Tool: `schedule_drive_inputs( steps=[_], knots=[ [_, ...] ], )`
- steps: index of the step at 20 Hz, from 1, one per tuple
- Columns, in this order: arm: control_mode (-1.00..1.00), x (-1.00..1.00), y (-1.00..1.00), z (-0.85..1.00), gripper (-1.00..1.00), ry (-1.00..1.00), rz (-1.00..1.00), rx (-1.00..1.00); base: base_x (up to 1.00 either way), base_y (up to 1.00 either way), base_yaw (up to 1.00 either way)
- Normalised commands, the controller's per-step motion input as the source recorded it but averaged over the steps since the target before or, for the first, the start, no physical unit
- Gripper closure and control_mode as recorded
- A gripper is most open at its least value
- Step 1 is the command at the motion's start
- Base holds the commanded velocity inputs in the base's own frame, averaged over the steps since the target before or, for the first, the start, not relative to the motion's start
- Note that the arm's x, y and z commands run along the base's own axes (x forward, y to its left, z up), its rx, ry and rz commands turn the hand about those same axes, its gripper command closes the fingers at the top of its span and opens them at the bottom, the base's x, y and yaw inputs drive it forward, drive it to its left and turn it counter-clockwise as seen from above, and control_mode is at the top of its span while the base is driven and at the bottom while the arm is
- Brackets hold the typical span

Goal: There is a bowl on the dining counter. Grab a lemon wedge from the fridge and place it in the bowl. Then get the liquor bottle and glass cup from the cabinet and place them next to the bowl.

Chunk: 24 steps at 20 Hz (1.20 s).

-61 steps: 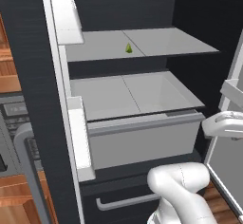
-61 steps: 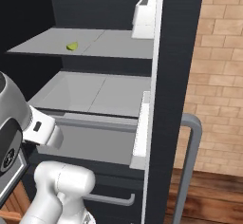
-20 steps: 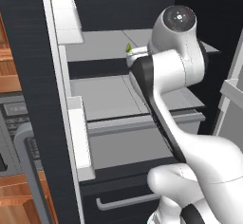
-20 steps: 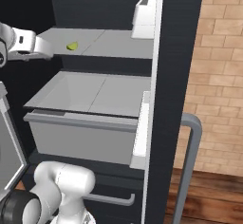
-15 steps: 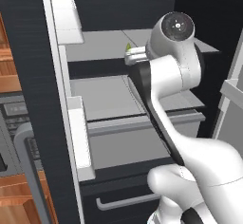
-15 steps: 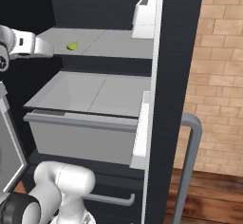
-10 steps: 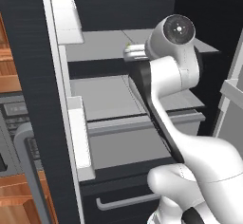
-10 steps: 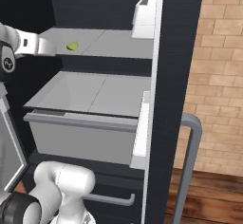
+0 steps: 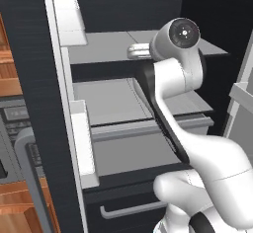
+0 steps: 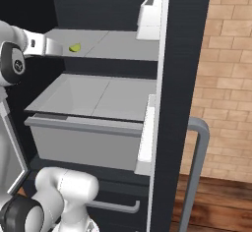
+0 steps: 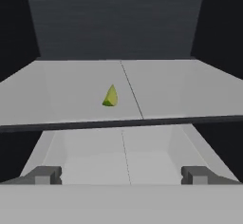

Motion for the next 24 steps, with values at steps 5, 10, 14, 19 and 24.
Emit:
schedule_drive_inputs(
  steps=[5,10,14,19,24],
  knots=[
    [-1.0,0.28,0.0,0.0,-1.0,0.0,0.0,0.0,0.0,0.0,0.0],
    [-1.0,0.21,-0.01,0.0,-1.0,0.0,0.0,0.0,0.0,0.0,0.0],
    [-1.0,0.06,0.0,0.0,-1.0,0.02,0.0,0.0,0.0,0.0,0.0],
    [-1.0,0.04,0.0,0.0,-1.0,0.01,0.0,0.0,0.0,0.0,0.0],
    [-1.0,0.21,-0.03,0.0,-1.0,0.03,0.0,0.0,0.0,0.0,0.0]
  ],
)
